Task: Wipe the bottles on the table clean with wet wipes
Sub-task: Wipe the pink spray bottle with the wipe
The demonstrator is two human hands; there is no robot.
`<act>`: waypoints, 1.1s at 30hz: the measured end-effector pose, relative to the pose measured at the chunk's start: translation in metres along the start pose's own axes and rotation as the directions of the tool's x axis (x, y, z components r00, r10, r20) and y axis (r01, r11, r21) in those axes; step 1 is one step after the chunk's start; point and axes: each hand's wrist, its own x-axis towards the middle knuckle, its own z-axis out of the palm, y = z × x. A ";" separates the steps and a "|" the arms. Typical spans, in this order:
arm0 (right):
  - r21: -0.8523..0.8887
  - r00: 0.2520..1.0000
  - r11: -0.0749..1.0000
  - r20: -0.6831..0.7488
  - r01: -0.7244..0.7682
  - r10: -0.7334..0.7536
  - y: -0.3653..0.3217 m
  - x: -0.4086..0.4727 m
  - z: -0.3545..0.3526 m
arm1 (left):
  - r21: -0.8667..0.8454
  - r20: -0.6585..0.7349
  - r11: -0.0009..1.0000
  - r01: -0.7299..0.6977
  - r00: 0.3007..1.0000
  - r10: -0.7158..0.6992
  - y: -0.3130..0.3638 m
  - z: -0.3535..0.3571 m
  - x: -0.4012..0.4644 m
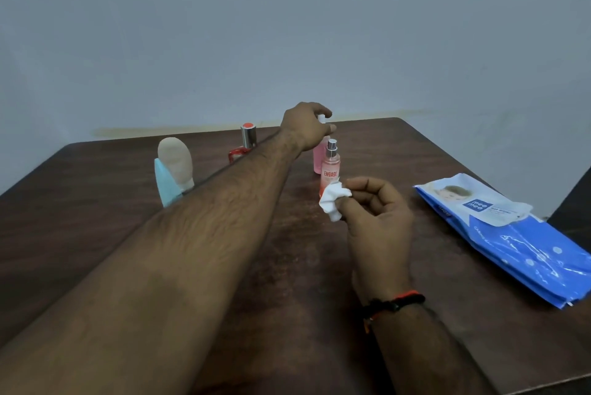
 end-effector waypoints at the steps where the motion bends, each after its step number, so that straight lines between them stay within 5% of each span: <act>1: -0.009 1.000 1.000 0.003 0.003 -0.003 0.000 0.000 0.000 | -0.009 0.007 1.000 0.000 1.000 0.000 -0.002 0.000 -0.001; 7: -0.045 1.000 0.999 -0.001 -0.006 0.006 0.002 -0.001 0.001 | 0.035 0.000 0.996 -0.079 0.997 0.079 -0.008 0.000 -0.009; 21: -0.015 0.994 0.996 0.062 0.091 -0.089 0.004 -0.008 0.005 | -0.178 -0.148 0.909 -0.378 0.923 0.355 0.034 -0.090 -0.090; 27: 0.036 0.962 0.989 0.228 0.145 -0.149 0.004 -0.023 0.025 | -0.173 -0.185 0.938 -0.300 0.945 0.268 -0.003 -0.141 -0.149; 33: 0.008 0.922 0.991 0.367 0.133 -0.126 0.015 -0.037 0.053 | -0.385 -0.115 0.915 -0.118 0.990 0.079 -0.056 -0.141 -0.184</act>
